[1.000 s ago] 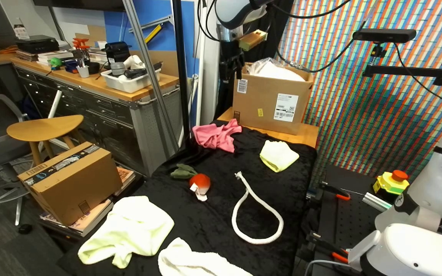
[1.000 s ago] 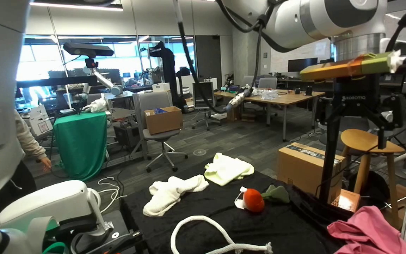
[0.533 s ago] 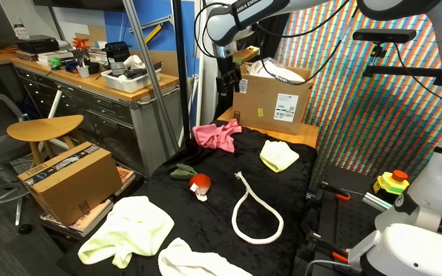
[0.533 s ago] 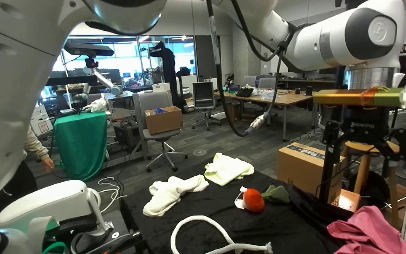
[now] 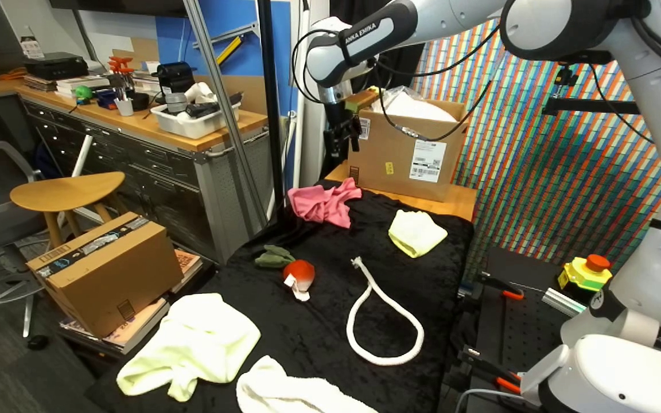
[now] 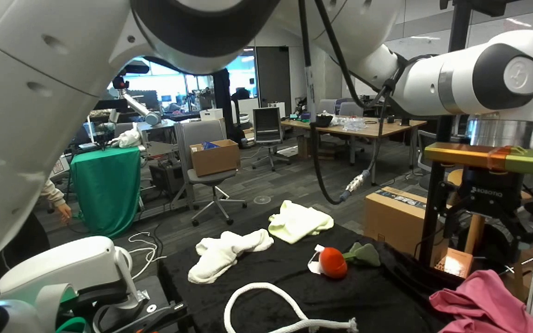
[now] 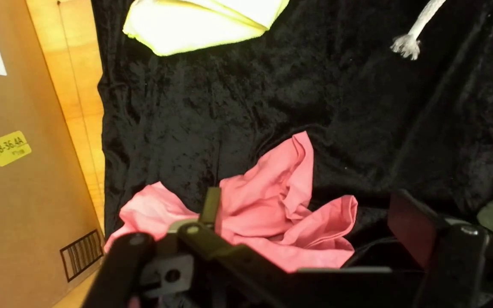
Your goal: Stack the objects on the table together
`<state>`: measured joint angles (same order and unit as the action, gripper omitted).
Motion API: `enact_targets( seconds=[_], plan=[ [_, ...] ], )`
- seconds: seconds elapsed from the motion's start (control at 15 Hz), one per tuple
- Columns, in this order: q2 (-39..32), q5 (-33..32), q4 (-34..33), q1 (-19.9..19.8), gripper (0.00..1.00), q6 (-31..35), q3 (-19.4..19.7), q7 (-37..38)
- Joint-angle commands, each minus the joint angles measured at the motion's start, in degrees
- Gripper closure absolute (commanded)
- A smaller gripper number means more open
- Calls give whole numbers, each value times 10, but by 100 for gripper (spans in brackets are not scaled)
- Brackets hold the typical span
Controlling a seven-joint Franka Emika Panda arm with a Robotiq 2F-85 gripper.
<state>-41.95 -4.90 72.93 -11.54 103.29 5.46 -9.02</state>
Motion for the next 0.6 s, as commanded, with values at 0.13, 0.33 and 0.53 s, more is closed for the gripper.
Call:
enact_targets(
  seconds=[0.13, 0.33, 0.53],
  plan=[
    [-101, 42, -125, -24, 0, -23, -8, 5],
    [-143, 52, -171, -33, 0, -25, -9, 9],
    [-167, 58, -198, -38, 0, 10, -7, 23]
  ],
)
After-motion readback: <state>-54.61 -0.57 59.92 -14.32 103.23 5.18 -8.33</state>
